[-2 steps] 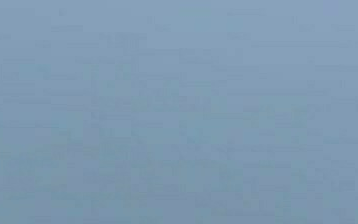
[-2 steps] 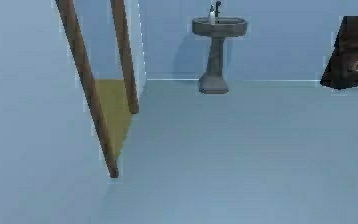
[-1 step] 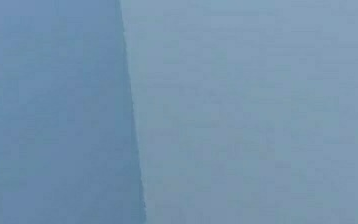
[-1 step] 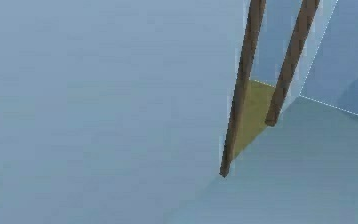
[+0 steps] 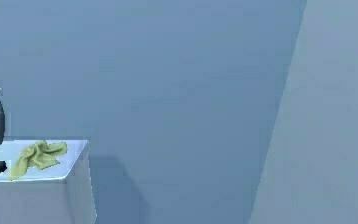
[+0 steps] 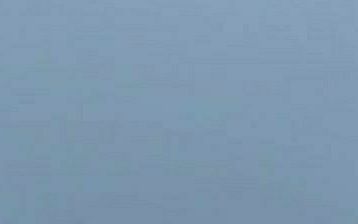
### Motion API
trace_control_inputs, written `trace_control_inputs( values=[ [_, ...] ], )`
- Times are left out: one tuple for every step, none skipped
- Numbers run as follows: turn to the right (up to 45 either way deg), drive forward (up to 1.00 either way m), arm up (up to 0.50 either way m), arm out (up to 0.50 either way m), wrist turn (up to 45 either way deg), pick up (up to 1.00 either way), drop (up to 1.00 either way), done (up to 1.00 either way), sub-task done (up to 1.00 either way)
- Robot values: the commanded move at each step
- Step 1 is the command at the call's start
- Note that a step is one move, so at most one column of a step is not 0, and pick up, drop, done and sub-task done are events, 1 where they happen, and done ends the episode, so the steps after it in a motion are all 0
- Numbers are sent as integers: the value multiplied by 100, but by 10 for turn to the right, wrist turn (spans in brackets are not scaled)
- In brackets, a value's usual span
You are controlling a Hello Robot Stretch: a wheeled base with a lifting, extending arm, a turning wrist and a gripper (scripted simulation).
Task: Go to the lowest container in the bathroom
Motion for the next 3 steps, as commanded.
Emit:
trace_control_inputs(
  values=[
    [0,25,0,0,0,0,0,0,0],
    [-450,0,0,0,0,0,0,0,0],
    [-450,0,0,0,0,0,0,0,0]
  ],
)
